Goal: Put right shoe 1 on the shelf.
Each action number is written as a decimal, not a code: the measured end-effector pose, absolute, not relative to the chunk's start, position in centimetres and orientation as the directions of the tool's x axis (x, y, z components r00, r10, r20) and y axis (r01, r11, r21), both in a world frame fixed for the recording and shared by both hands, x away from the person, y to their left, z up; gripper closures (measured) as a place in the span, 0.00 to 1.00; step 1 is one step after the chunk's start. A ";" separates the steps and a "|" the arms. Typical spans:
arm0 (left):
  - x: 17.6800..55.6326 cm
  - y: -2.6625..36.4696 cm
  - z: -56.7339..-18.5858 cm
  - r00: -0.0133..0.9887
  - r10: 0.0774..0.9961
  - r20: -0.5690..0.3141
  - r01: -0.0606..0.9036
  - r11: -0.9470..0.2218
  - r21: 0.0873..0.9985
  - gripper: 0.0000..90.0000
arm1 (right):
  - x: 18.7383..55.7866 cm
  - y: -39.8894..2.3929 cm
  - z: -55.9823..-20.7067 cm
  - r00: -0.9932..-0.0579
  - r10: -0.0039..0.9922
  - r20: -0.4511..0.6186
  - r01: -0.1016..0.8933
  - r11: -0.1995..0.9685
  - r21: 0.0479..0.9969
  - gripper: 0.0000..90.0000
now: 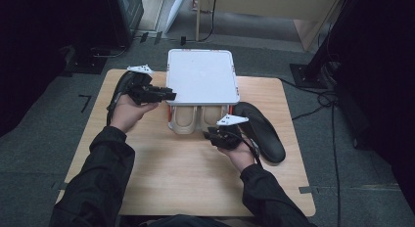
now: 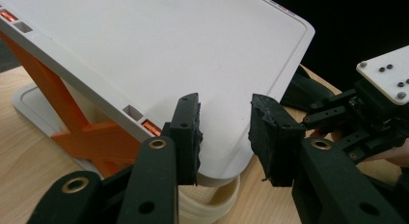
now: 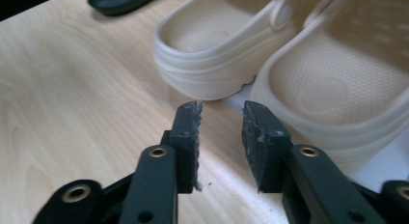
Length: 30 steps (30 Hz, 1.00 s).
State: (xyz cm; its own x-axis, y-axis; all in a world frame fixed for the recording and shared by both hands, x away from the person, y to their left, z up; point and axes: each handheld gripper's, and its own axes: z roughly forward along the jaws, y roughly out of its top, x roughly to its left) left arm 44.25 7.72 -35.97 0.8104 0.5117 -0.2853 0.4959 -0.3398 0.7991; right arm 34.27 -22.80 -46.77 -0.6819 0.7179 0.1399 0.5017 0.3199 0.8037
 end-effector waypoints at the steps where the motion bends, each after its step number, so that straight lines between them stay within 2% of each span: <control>1: 44.1 7.7 -35.9 0.810 0.514 -0.283 0.495 -0.338 0.801 0.70 | 34.1 -22.8 -46.7 -0.686 0.713 0.147 0.503 0.319 0.803 0.73; 6: 43.7 8.0 -35.5 0.806 0.531 -0.262 0.489 -0.346 0.801 0.65 | 33.5 -23.1 -46.4 -0.704 0.689 0.174 0.503 0.309 0.807 0.70; 21: 42.4 10.8 -35.5 0.772 0.588 -0.242 0.486 -0.300 0.820 0.59 | 32.1 -24.6 -45.9 -0.738 0.649 0.186 0.488 0.322 0.811 0.64; 30: 42.0 12.2 -36.3 0.747 0.619 -0.242 0.505 -0.291 0.813 0.58 | 31.9 -25.1 -45.8 -0.747 0.637 0.191 0.490 0.334 0.805 0.63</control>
